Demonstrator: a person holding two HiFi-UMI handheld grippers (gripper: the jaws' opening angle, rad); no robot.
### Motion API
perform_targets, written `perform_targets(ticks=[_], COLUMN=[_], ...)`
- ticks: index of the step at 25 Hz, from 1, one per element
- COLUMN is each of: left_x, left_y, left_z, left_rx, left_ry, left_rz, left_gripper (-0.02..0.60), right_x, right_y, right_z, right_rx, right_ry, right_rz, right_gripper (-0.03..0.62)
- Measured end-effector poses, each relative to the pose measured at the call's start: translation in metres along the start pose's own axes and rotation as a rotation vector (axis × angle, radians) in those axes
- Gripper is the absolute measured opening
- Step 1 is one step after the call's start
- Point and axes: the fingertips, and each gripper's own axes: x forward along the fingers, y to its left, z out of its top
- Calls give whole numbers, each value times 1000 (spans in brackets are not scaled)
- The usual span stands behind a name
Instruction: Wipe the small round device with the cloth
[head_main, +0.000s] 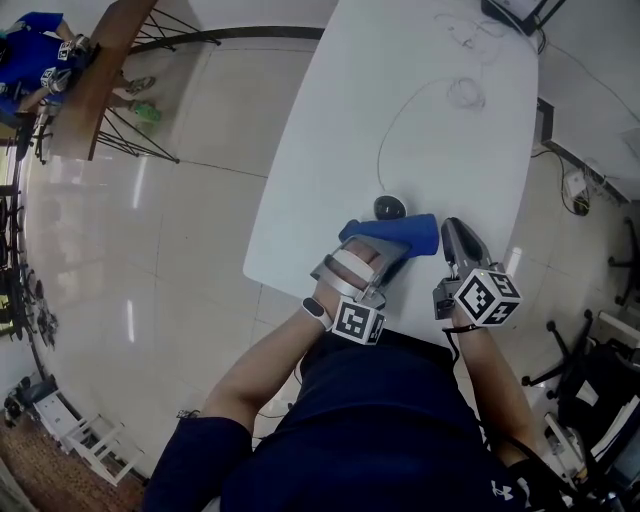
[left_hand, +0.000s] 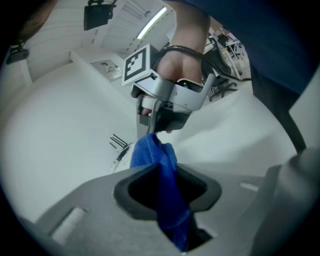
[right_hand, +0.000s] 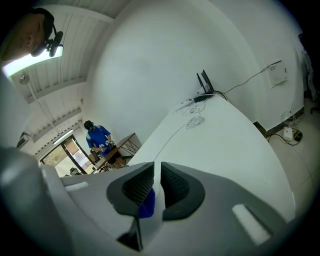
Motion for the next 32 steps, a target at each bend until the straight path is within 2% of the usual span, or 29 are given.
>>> perform_targets(ticks=[3, 8, 10, 11, 13, 15, 17, 19, 21, 23, 26, 28, 30, 32], left_x=[5, 20, 27, 30, 35, 35, 30, 16, -5, -24, -50, -64, -65, -53], left_y=[-14, -40, -45, -49, -54, -46, -23, 5, 33, 59, 101, 127, 140, 136], left_z=[-2, -12, -16, -19, -25, -26, -23, -17, -5, 3, -5, -22, -39, -50], left_rx=[3, -41, -90, -149, -349, -616, -898, -1147, -1315, -1404, -1503, -1493, -1395, -1222], left_ry=[11, 46, 68, 87, 137, 154, 118, 43, -43, -124, -216, -202, -104, 26], left_rz=[-34, -116, -147, -175, -254, -301, -294, -267, -246, -206, -57, 72, 137, 91], left_gripper=[112, 112, 112, 112, 112, 112, 109, 103, 98, 97, 94, 94, 92, 92], right_x=[1, 3, 2, 1, 0, -1, -5, -11, -17, -22, -25, -26, -27, -29], right_y=[-3, -9, -9, -9, -7, -5, -2, 2, 4, 3, 3, 2, 2, 2], right_z=[-3, -9, -10, -10, -11, -12, -11, -8, -2, 3, 8, 9, 9, 7], right_rx=[9, 14, 17, 18, 21, 26, 29, 32, 41, 48, 56, 64, 68, 77], right_ry=[3, 17, 16, 14, 13, 12, 3, -12, -30, -47, -66, -72, -74, -76], right_rz=[-8, -28, -30, -28, -24, -17, -11, -8, -9, -13, -14, -11, -11, -13], right_gripper=[48, 48, 48, 48, 46, 44, 43, 41, 38, 35, 34, 34, 34, 34])
